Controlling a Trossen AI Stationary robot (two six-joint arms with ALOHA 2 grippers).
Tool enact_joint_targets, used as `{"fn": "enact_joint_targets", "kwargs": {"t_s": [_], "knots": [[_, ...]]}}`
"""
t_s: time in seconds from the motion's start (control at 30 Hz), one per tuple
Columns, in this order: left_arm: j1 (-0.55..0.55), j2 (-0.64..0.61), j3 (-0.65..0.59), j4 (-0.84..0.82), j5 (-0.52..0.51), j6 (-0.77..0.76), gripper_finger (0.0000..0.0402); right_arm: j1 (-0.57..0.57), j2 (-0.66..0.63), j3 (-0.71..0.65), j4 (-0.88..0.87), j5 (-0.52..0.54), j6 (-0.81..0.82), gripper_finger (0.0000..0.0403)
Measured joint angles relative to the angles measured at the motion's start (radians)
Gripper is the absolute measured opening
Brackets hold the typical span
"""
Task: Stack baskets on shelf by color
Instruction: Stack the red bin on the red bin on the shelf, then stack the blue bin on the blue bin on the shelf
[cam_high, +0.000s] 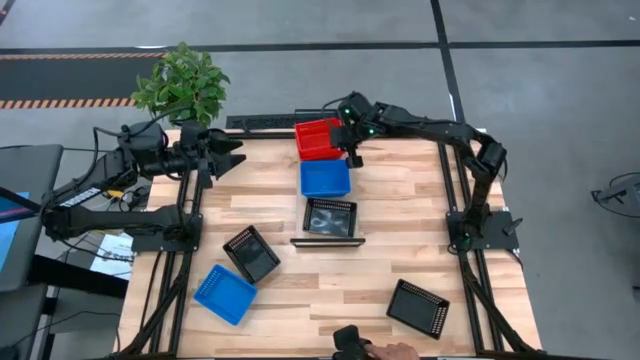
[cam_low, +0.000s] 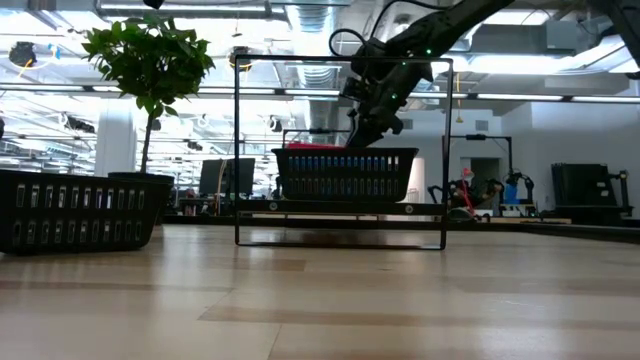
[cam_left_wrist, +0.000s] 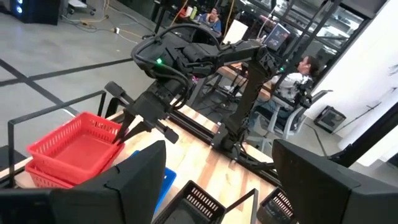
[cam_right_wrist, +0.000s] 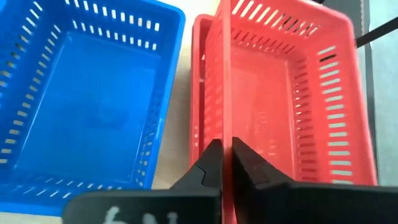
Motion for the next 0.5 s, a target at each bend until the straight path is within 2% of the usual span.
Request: {"fn": "enact_joint_targets", "kwargs": {"t_s": [0.5], "knots": [[0.0, 0.0, 0.0, -0.014, 0.001, 0.0, 0.0281, 0.0, 0.0, 0.0, -0.002, 0.004, 0.03, 0.0102]]}}
